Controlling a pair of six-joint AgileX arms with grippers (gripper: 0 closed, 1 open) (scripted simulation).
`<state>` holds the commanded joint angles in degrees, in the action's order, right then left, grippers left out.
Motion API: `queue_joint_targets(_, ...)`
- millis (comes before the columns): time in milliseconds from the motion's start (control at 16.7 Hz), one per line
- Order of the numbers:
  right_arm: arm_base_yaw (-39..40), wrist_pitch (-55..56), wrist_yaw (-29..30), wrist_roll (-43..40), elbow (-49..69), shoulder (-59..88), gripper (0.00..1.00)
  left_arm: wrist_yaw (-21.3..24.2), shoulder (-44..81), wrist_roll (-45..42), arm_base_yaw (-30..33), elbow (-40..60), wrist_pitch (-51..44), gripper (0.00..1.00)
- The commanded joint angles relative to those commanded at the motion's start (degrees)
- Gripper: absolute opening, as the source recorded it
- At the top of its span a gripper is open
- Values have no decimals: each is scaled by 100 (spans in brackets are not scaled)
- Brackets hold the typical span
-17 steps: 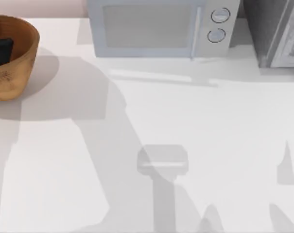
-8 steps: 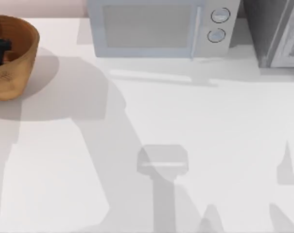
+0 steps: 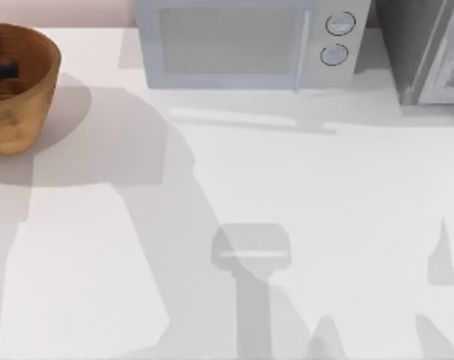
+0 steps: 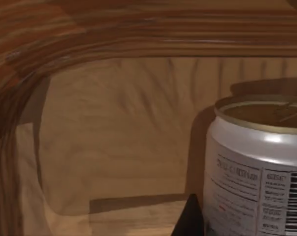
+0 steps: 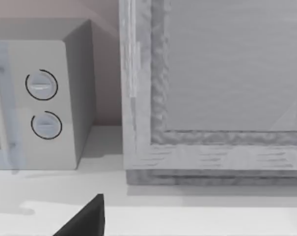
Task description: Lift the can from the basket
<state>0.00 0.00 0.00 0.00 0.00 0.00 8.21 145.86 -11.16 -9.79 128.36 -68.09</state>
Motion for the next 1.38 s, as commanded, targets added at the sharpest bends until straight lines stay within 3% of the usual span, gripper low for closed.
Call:
queue_joint_targets(360,0,0,0,0,0,0,100,0,0,0,0,0,0,0)
queue_joint_targets(780,0,0,0,0,0,0,100,-50,-1188,196,42,-945,429,0)
queue_joint_targets(1080,0,0,0,0,0,0,100,-168,-3372,348,204,-2921,1501,0)
queue_joint_targets(1380,0,0,0,0,0,0,100,-336,-6734,569,421,-5814,2900,0)
